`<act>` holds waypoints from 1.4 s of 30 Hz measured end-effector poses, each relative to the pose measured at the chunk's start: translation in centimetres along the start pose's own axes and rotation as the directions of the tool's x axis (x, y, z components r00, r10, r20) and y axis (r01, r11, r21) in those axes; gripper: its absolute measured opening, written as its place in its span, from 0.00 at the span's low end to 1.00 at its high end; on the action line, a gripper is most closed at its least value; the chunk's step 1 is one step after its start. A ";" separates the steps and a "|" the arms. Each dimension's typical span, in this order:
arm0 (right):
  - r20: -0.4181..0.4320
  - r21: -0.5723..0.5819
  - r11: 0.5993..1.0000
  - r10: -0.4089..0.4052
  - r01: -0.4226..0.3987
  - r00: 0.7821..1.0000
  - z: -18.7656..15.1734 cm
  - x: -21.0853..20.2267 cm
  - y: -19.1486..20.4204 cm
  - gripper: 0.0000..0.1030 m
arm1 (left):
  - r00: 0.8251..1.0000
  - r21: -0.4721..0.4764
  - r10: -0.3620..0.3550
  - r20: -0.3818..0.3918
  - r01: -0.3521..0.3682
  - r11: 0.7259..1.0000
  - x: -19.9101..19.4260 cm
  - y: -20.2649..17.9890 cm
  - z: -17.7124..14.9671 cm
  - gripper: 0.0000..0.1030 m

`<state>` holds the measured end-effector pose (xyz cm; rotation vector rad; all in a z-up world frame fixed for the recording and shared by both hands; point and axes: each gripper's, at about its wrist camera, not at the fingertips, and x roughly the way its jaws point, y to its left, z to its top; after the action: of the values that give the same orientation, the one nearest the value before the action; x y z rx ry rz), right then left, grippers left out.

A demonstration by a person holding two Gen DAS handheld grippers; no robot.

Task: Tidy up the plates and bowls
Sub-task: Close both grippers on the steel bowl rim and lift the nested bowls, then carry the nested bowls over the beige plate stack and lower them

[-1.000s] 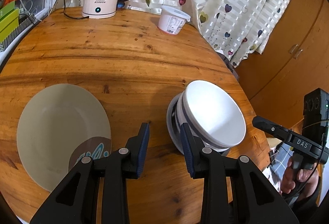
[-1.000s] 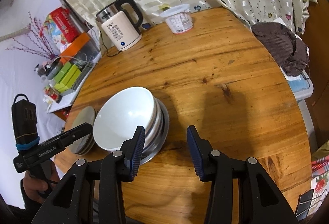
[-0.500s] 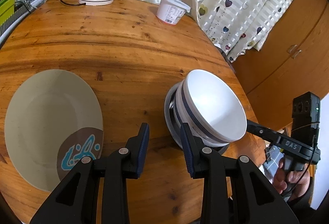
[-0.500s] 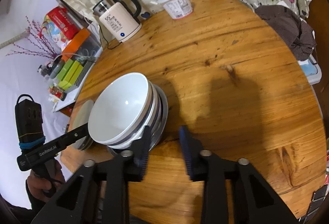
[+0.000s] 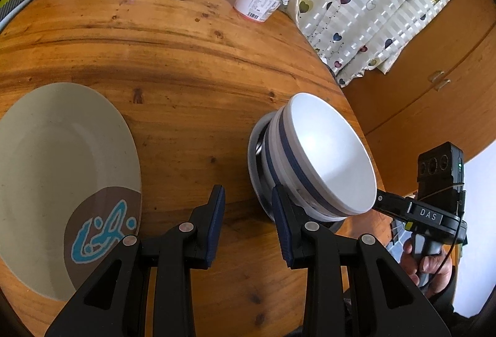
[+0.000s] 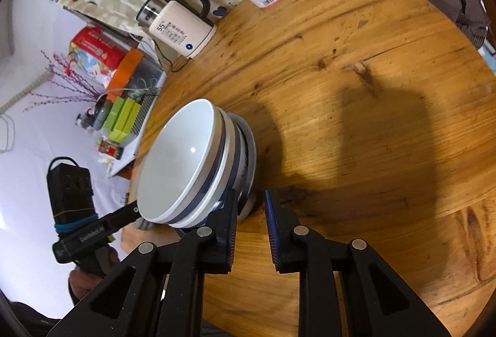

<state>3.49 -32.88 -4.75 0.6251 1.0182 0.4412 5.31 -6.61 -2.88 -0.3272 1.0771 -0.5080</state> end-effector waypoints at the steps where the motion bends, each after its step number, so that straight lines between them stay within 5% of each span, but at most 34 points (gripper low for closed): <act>1: -0.001 0.007 1.000 0.011 -0.011 1.000 0.1 0.0 -0.2 0.19 | 1.000 -0.003 -0.002 -0.003 0.002 1.000 0.1 0.1 0.0 0.32; 9: -0.007 0.049 0.995 0.088 -0.087 0.996 0.2 0.1 -1.3 0.15 | 0.999 -0.024 -0.052 -0.011 0.052 0.998 0.5 0.7 0.2 0.29; 13: -0.006 0.036 0.994 0.107 -0.107 0.994 0.2 0.0 -1.1 0.08 | 0.996 -0.006 -0.093 -0.008 0.093 0.996 0.4 0.4 0.2 0.14; 26: -0.006 0.050 0.990 0.130 -0.129 0.992 0.3 -0.1 -1.7 0.08 | 0.974 -0.096 -0.223 -0.030 0.220 0.971 1.1 2.1 0.5 0.13; 42: 0.001 0.035 0.993 0.112 -0.112 0.994 0.5 -0.4 -1.7 0.08 | 0.979 -0.060 -0.204 -0.013 0.203 0.977 1.0 1.5 0.5 0.08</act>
<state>3.83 -34.56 -5.43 0.7160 0.9961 0.5233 6.46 -5.94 -4.17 -0.4881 1.0845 -0.6641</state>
